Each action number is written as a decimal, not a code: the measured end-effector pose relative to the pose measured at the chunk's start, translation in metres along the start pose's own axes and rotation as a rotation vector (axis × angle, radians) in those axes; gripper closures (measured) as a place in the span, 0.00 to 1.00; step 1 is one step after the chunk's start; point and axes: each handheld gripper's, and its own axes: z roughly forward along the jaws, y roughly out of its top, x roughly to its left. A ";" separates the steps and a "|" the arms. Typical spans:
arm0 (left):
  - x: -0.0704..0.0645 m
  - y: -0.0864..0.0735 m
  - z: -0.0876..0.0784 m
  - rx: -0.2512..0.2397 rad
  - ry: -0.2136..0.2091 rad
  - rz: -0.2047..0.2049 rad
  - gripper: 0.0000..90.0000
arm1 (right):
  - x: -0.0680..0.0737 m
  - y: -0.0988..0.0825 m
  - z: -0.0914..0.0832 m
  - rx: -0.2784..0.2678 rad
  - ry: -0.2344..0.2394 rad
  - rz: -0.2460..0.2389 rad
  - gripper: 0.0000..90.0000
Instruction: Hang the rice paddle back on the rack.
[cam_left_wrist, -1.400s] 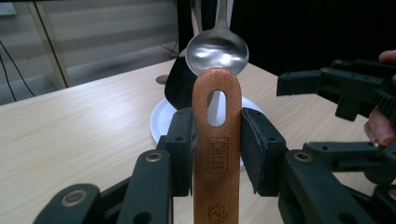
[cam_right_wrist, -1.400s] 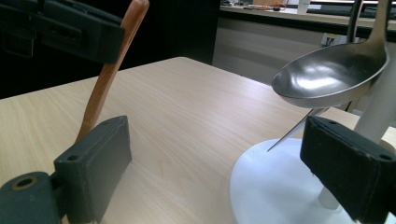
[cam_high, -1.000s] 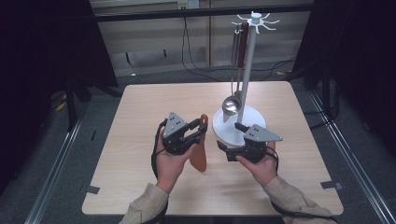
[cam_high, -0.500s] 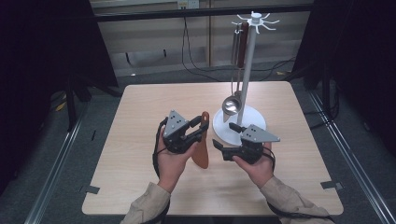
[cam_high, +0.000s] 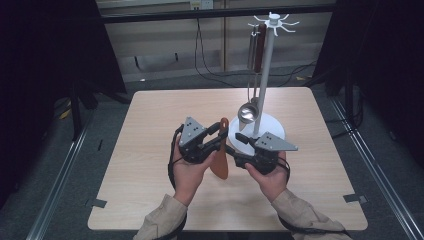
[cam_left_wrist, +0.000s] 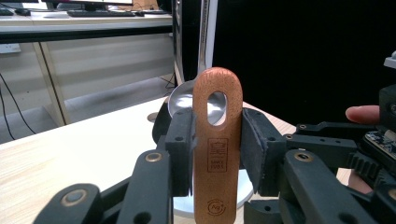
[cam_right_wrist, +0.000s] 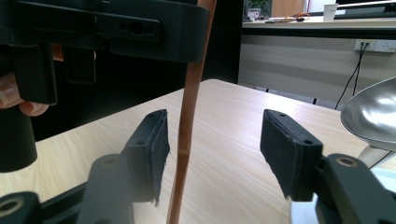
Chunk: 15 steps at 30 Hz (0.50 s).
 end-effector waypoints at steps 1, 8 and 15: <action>0.000 0.000 0.000 0.001 -0.002 0.001 0.73 | 0.000 0.000 0.001 0.006 0.004 0.004 0.53; -0.002 0.000 0.001 0.001 0.005 0.004 0.73 | 0.004 0.000 0.005 0.021 0.017 0.032 0.67; -0.005 0.001 0.002 -0.002 -0.007 0.008 0.73 | 0.004 0.005 0.006 0.010 0.025 0.049 0.75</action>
